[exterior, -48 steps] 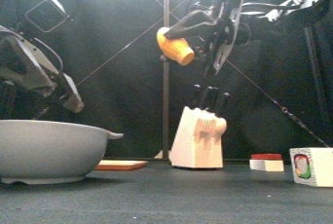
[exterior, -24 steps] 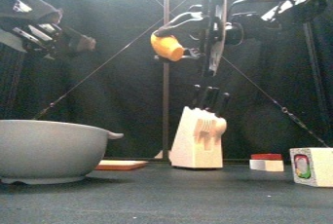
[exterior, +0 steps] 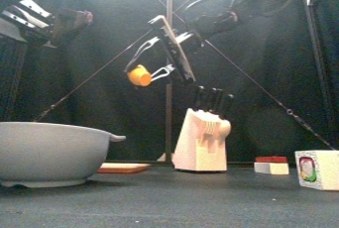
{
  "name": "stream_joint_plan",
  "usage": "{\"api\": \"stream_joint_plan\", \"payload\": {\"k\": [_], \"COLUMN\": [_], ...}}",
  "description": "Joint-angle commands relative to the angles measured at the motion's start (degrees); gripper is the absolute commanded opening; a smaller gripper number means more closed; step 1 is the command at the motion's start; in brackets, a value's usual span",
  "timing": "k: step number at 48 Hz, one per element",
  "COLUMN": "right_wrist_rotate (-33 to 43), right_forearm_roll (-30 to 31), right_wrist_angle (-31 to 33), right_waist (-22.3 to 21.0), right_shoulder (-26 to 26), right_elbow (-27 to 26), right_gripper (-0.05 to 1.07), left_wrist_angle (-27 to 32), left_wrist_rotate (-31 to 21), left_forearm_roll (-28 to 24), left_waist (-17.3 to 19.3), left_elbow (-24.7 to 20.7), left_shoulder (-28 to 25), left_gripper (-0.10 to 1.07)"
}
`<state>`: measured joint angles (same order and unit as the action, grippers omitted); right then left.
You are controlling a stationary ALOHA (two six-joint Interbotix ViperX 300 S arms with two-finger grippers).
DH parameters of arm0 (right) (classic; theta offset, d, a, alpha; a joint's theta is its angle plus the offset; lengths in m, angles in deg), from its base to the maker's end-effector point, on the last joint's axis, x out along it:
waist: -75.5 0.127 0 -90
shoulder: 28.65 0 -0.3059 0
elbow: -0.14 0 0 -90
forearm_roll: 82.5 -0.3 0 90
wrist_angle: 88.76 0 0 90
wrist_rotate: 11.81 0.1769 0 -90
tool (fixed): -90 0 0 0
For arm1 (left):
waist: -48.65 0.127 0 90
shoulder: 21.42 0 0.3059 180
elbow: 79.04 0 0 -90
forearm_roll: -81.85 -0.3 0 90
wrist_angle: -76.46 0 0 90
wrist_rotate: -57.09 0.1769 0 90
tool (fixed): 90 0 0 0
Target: Drop corn in plate
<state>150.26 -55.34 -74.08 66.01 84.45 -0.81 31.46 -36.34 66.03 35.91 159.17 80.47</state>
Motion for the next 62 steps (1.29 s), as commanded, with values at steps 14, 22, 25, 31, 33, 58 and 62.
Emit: {"api": "stream_joint_plan", "payload": {"k": [14, 22, 25, 31, 33, 58, 62], "right_wrist_rotate": [0.18, 0.26, 0.35, 0.35, 0.26, 11.25, 12.66], "right_forearm_roll": [-8.79, -10.11, -9.76, -10.28, -10.55, -6.33, -7.29], "right_wrist_angle": [11.95, 23.82, 27.77, 36.39, 38.58, 46.67, 46.23], "right_waist": [0.0, 0.09, 0.0, 0.09, 0.09, 0.7, 0.97], "right_shoulder": [11.43, 14.33, 15.12, 16.87, 17.75, 23.99, 23.99], "right_elbow": [-14.24, -19.25, -21.18, -25.93, -27.51, -35.86, -35.86], "right_gripper": [0.56, 0.56, 0.56, 0.57, 0.57, 0.74, 0.74], "left_wrist_angle": [-0.62, -0.62, -0.62, -0.62, -0.62, -0.53, -0.53], "left_wrist_rotate": [-0.09, 0.09, 0.18, 0.18, 0.18, 0.26, 0.26], "left_forearm_roll": [1.58, 2.9, 3.25, 3.52, 3.52, 3.25, 3.25], "left_waist": [0.0, 0.0, 0.0, 0.09, 0.0, 0.09, 0.0], "left_elbow": [0.35, 1.14, 1.14, 1.14, 1.23, 2.02, 2.29], "left_shoulder": [0.79, 0.88, 0.97, 0.97, 1.05, 2.46, 3.25], "left_gripper": [0.95, 0.95, 0.95, 0.95, 0.95, 0.95, 0.95]}}
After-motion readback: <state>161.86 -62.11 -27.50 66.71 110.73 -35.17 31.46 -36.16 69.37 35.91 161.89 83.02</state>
